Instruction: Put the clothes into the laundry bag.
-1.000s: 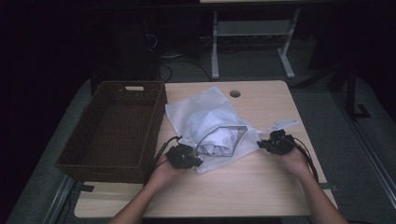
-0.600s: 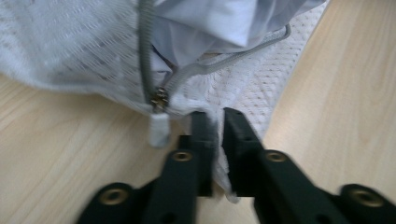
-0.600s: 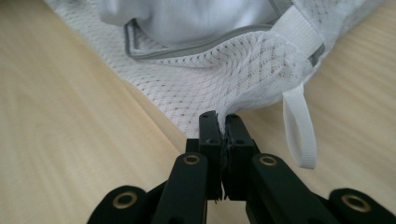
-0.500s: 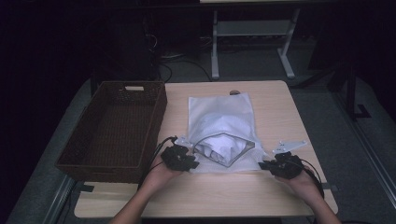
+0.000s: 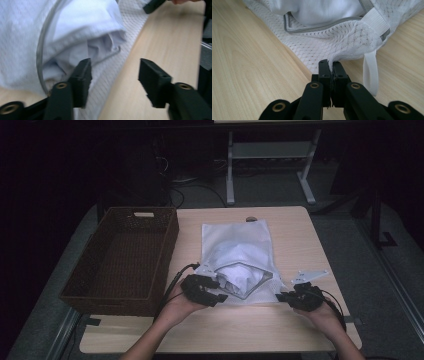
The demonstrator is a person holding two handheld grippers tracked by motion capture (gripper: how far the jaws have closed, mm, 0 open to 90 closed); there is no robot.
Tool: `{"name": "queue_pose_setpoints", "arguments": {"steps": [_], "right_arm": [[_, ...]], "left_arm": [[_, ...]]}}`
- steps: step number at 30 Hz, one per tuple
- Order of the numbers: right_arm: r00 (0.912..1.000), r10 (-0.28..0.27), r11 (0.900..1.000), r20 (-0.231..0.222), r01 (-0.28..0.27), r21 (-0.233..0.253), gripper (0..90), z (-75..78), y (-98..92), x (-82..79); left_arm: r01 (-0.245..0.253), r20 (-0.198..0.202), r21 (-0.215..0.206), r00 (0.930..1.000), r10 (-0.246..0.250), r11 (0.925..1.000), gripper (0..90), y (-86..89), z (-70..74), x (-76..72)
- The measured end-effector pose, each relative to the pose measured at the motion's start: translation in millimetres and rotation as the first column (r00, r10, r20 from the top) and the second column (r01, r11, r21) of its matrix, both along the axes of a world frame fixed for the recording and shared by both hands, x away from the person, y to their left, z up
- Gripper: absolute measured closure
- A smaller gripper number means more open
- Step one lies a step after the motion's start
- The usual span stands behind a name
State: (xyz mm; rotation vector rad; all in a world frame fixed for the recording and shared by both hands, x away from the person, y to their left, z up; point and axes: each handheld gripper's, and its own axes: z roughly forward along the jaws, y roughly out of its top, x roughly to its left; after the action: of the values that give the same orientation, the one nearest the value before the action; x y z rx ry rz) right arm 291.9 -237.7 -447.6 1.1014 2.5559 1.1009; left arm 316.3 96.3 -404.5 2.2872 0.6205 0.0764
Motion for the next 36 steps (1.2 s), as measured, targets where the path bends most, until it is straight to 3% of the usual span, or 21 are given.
{"name": "queue_pose_setpoints", "arguments": {"steps": [7, 13, 15, 17, 18, 20, 22, 23, 24, 26, 29, 32, 34, 36], "right_arm": [[1.0, 0.003, 1.0, 0.001, -0.003, 0.0, 87.7, 0.0, -1.1, 0.4], [1.0, 0.005, 1.0, 0.002, -0.005, -0.003, 87.6, -0.8, -0.9, 1.2], [0.9999, 0.006, 1.0, 0.009, -0.006, -0.002, 84.8, 0.1, -1.3, 1.1], [0.9993, -0.011, 1.0, 0.036, 0.011, -0.008, 70.1, 5.1, -2.5, -0.6], [0.9968, -0.036, 0.999, 0.072, 0.037, -0.02, 62.8, 11.4, -3.7, -2.7], [0.9886, -0.065, 0.997, 0.136, 0.069, -0.025, 53.4, 24.9, -4.6, -7.6], [0.9813, -0.057, 0.998, 0.184, 0.061, -0.017, 51.3, 38.2, -2.2, -13.7], [0.9771, -0.046, 0.999, 0.208, 0.048, -0.005, 51.4, 44.6, 0.8, -17.3], [0.9757, -0.029, 1.0, 0.217, 0.026, 0.014, 57.0, 49.9, 5.6, -20.1], [0.9802, 0.024, 0.999, 0.196, -0.029, 0.024, 68.7, 47.7, 18.2, -18.8], [0.9858, 0.07, 0.997, 0.152, -0.067, -0.022, 81.9, 28.5, 40.4, -6.4], [0.9909, 0.095, 0.994, 0.095, -0.09, -0.059, 89.7, 7.6, 59.5, 12.4], [0.9929, 0.098, 0.993, 0.067, -0.094, -0.068, 89.9, -3.4, 68.0, 20.4], [0.9922, 0.112, 0.991, 0.054, -0.108, -0.084, 90.0, -12.1, 74.5, 24.8]], "left_arm": [[-0.043, -0.005, 0.049, 0.9991, 0.043, 0.9979, 34.5, -30.6, -20.5, 18.5], [-0.085, 0.01, 0.096, 0.9964, 0.085, 0.9918, 65.5, -45.5, -29.8, 29.7], [-0.084, 0.005, 0.091, 0.9965, 0.084, 0.9923, 75.5, -46.6, -31.3, 33.4], [-0.085, -0.005, 0.08, 0.9963, 0.086, 0.9931, 84.5, -45.9, -32.0, 35.8], [-0.085, -0.006, 0.079, 0.9963, 0.085, 0.9933, 86.7, -45.5, -31.9, 36.3], [-0.085, -0.012, 0.07, 0.9962, 0.086, 0.9939, 87.9, -44.5, -31.6, 37.6], [-0.084, -0.013, 0.069, 0.9963, 0.085, 0.9941, 88.0, -44.2, -30.9, 38.4], [-0.084, -0.014, 0.067, 0.9962, 0.086, 0.9942, 88.0, -44.1, -30.4, 38.6], [-0.084, -0.014, 0.067, 0.9963, 0.085, 0.9942, 88.0, -43.9, -30.0, 38.7], [-0.084, -0.015, 0.061, 0.9963, 0.085, 0.9946, 88.0, -43.5, -28.6, 37.9], [-0.084, -0.012, 0.058, 0.9963, 0.085, 0.9948, 89.8, -42.7, -26.0, 36.9], [-0.082, 0.004, 0.056, 0.9966, 0.082, 0.9951, 87.6, -41.5, -23.9, 34.3], [-0.067, -0.019, 0.03, 0.9975, 0.068, 0.9973, 81.4, -41.6, -21.7, 30.7], [-0.058, 0.002, 0.027, 0.9983, 0.058, 0.9979, 70.4, -44.4, -19.0, 26.5]]}}
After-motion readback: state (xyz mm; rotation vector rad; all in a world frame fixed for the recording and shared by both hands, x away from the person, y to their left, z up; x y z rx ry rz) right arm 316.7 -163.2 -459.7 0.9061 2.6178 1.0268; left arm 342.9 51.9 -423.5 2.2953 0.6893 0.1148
